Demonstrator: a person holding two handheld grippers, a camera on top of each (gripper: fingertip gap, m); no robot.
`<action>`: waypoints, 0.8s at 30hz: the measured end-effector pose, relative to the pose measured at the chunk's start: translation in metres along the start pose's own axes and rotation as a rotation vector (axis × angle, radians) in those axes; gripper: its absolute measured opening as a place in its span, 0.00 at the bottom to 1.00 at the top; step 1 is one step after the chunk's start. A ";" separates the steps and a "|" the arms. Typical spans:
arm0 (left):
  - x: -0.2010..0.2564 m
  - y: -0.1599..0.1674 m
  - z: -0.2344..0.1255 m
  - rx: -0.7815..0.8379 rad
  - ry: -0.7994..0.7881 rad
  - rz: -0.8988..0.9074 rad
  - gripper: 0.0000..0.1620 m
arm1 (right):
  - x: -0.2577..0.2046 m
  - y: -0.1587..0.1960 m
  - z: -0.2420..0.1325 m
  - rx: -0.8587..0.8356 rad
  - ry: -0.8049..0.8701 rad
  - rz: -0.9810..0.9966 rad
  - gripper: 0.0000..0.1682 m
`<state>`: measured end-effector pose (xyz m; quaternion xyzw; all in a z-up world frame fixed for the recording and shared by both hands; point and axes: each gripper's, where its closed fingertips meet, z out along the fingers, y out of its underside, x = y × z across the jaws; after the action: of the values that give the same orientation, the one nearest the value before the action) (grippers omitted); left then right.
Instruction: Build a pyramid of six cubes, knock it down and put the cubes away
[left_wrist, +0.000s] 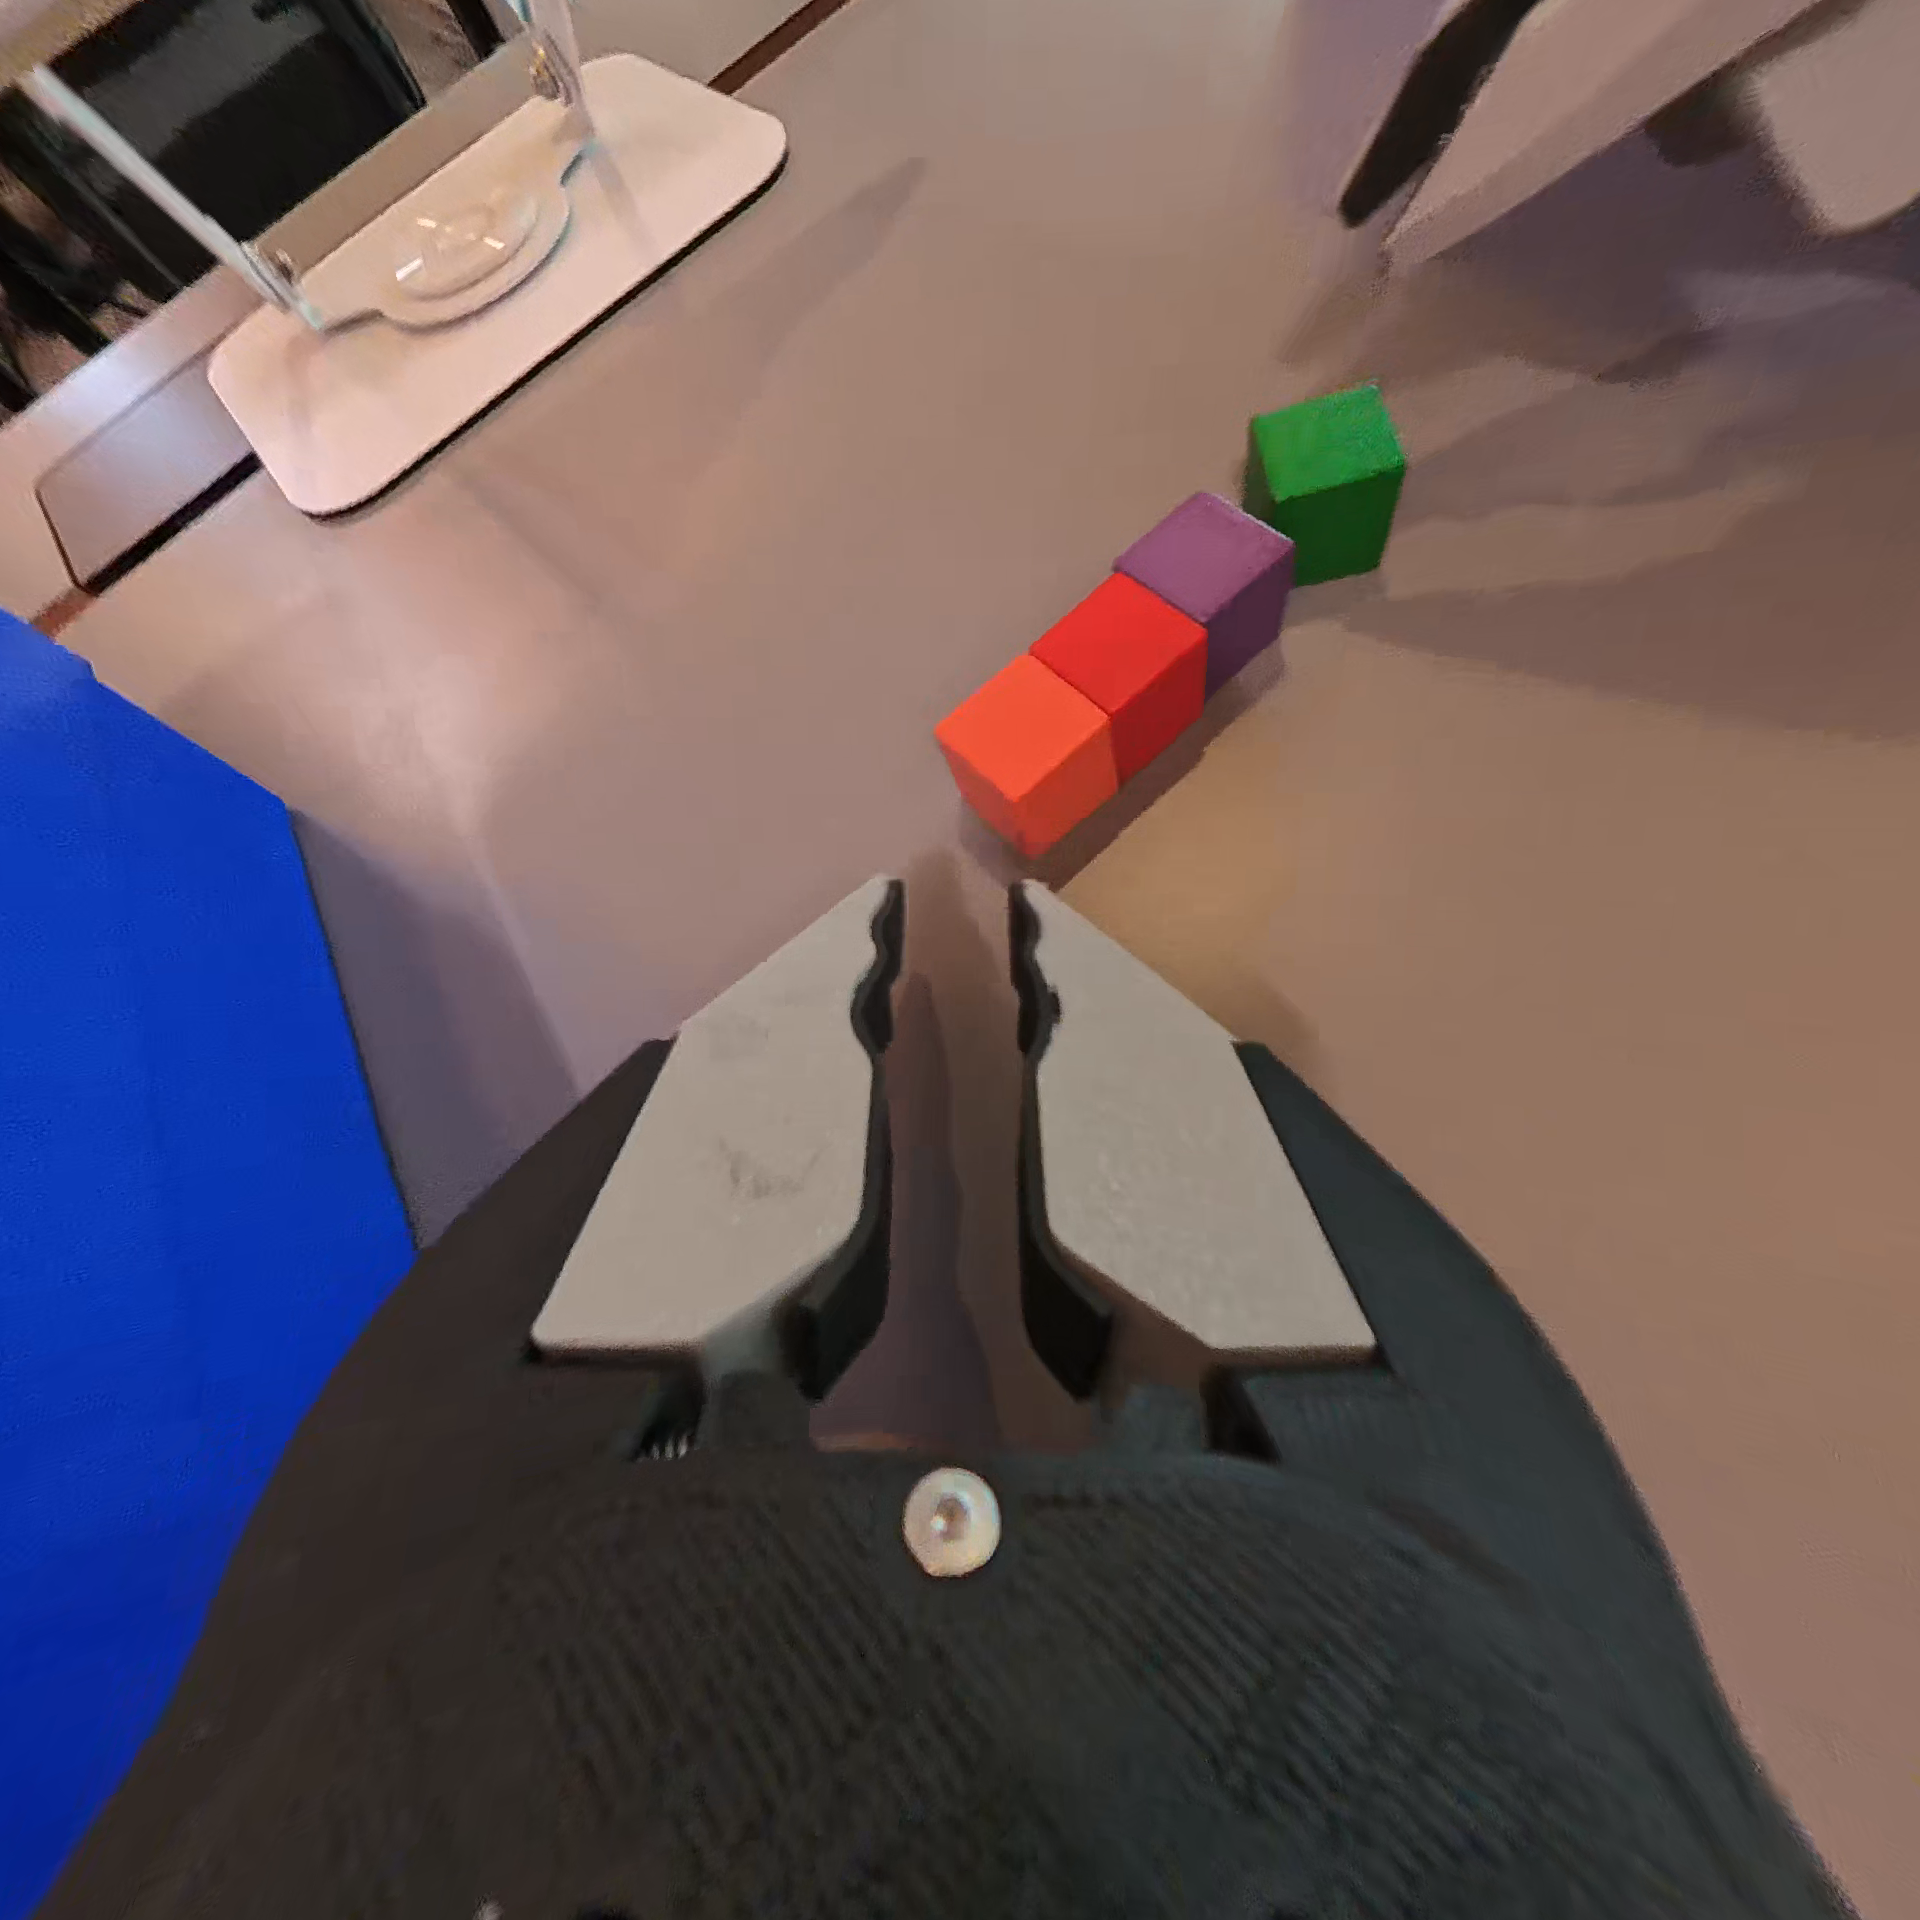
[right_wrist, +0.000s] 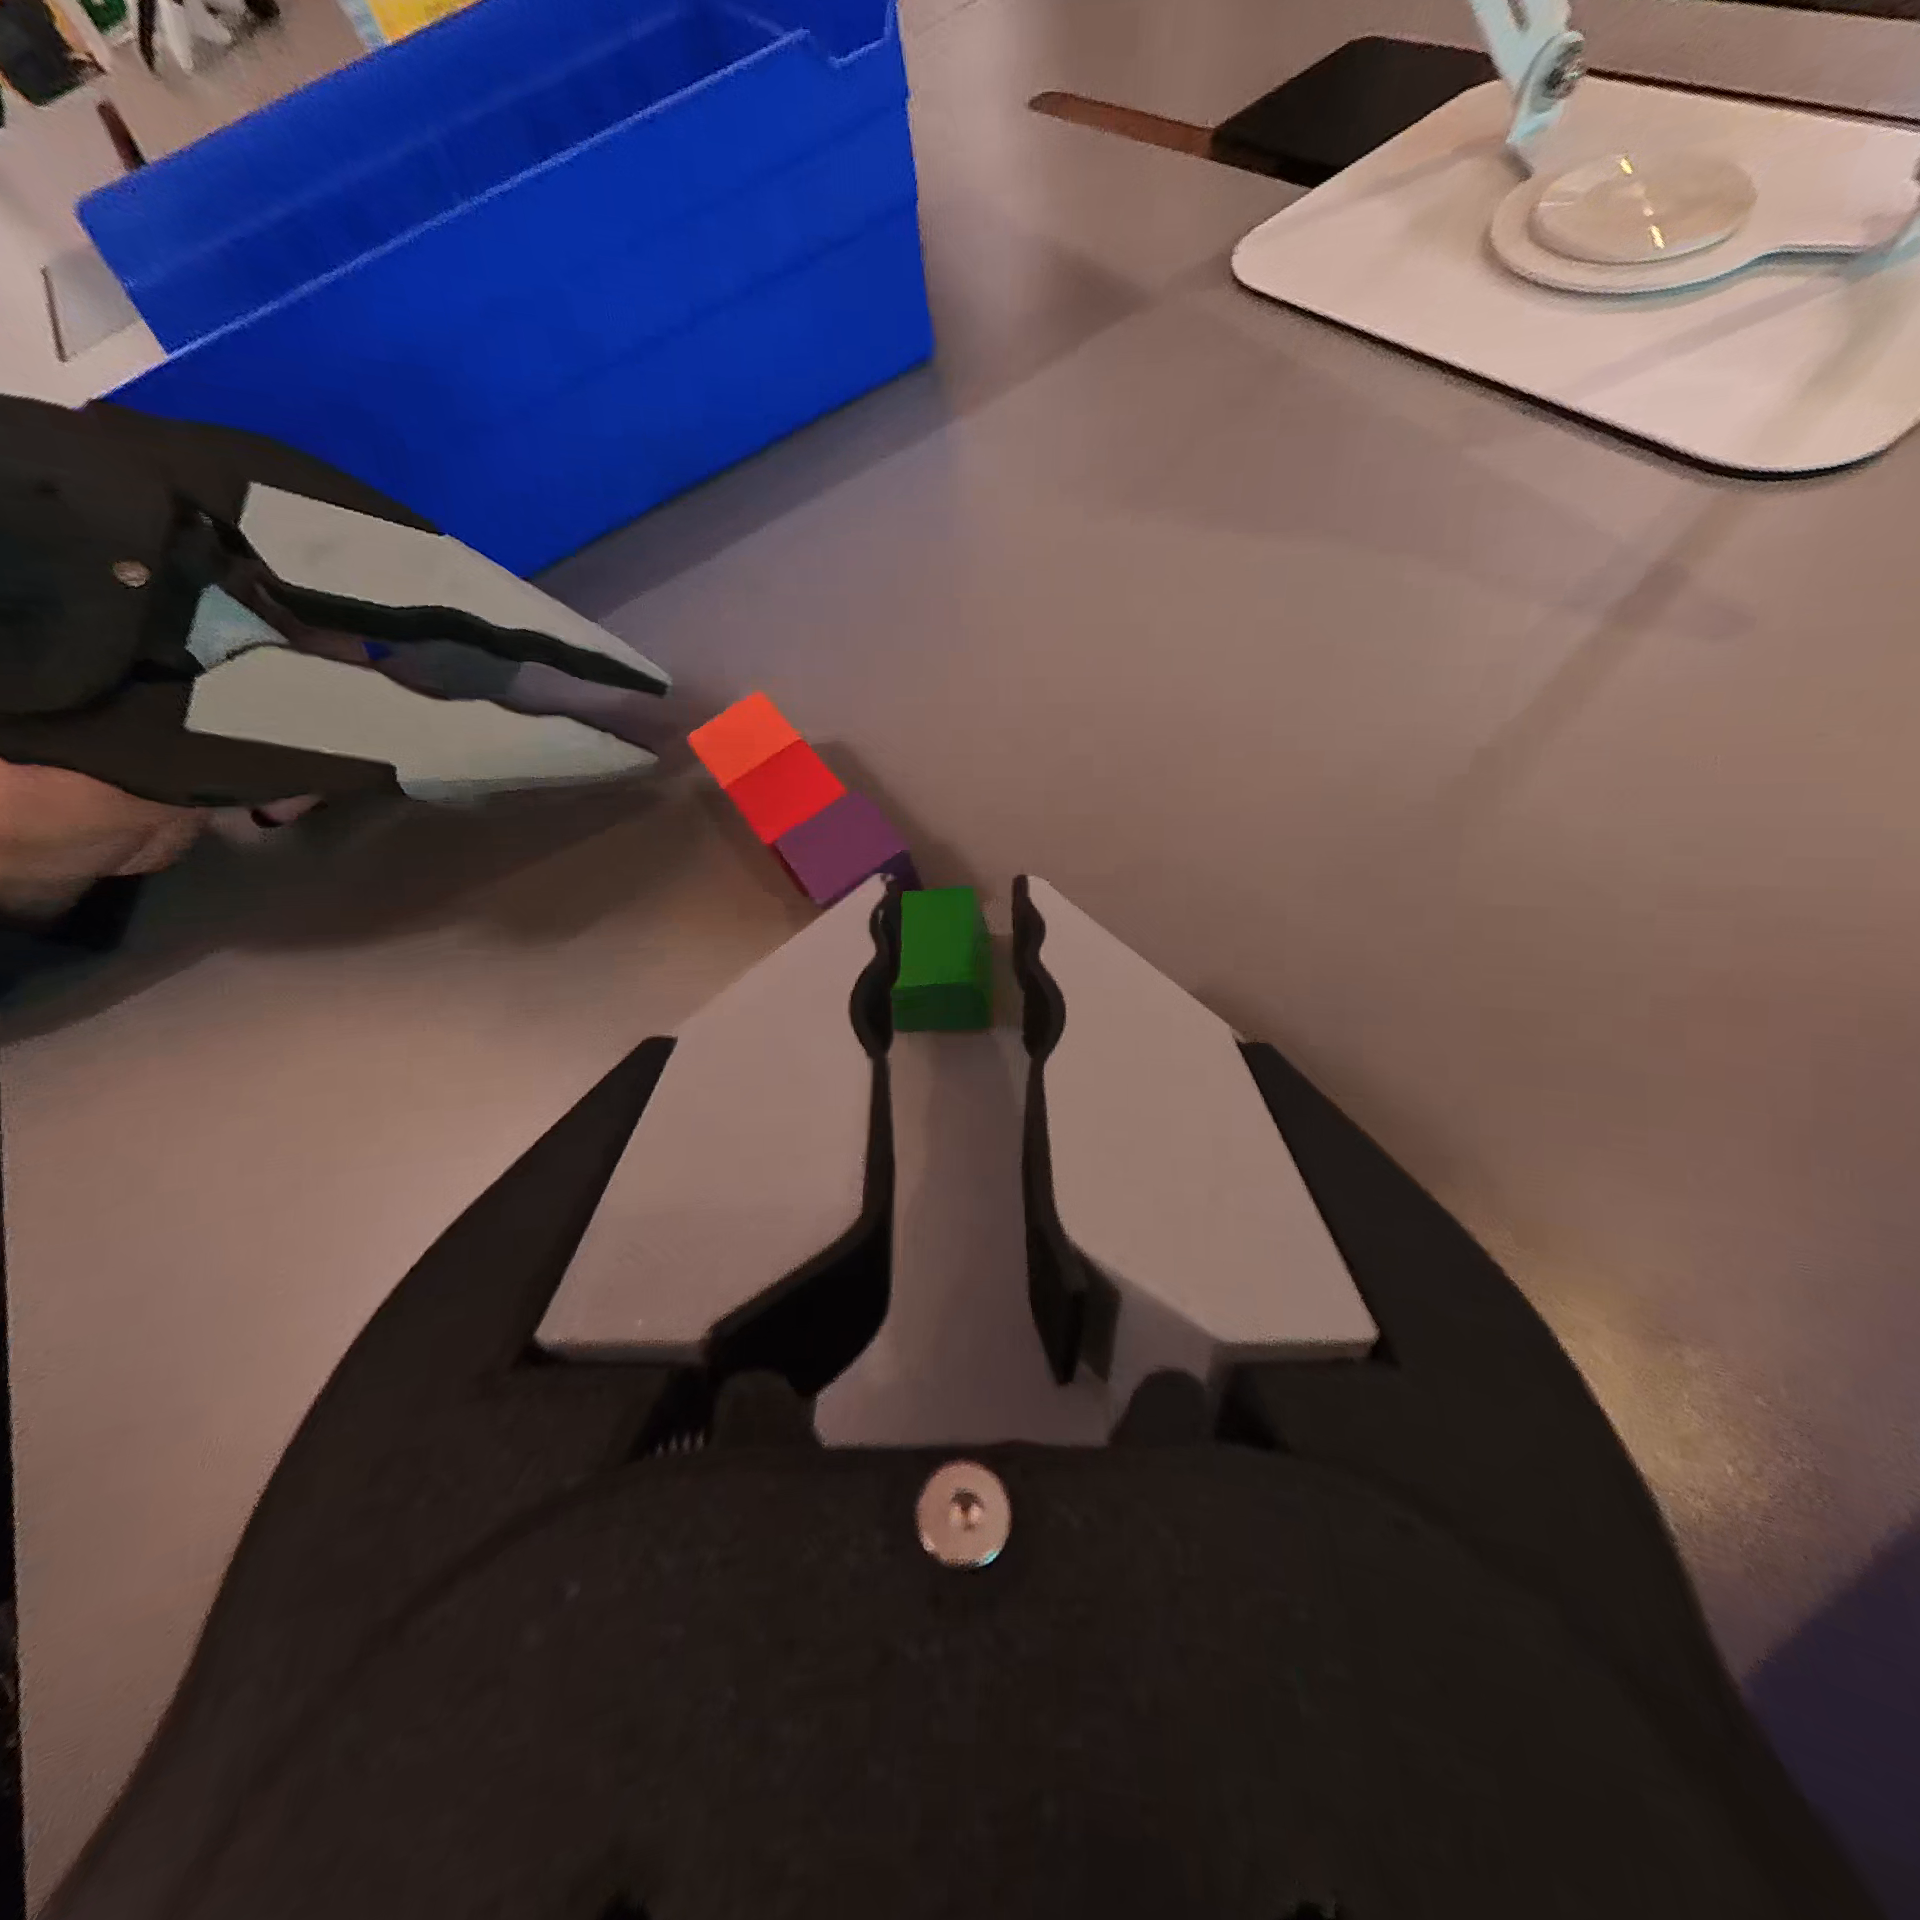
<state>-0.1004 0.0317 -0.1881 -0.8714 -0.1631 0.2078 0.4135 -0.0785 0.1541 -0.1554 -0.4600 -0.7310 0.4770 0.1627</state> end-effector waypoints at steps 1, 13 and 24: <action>-0.001 0.000 0.000 0.003 0.009 -0.024 0.08 | 0.001 0.002 -0.001 -0.011 0.005 0.001 0.08; -0.006 0.003 -0.001 -0.008 0.022 -0.095 0.00 | 0.012 0.030 0.006 -0.168 0.074 0.017 0.03; -0.006 0.004 -0.001 -0.012 0.018 -0.091 0.00 | 0.021 0.037 0.024 -0.199 0.160 0.022 0.09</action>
<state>-0.1043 0.0260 -0.1892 -0.8673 -0.1999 0.1802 0.4188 -0.0861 0.1630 -0.2027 -0.5185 -0.7543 0.3657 0.1689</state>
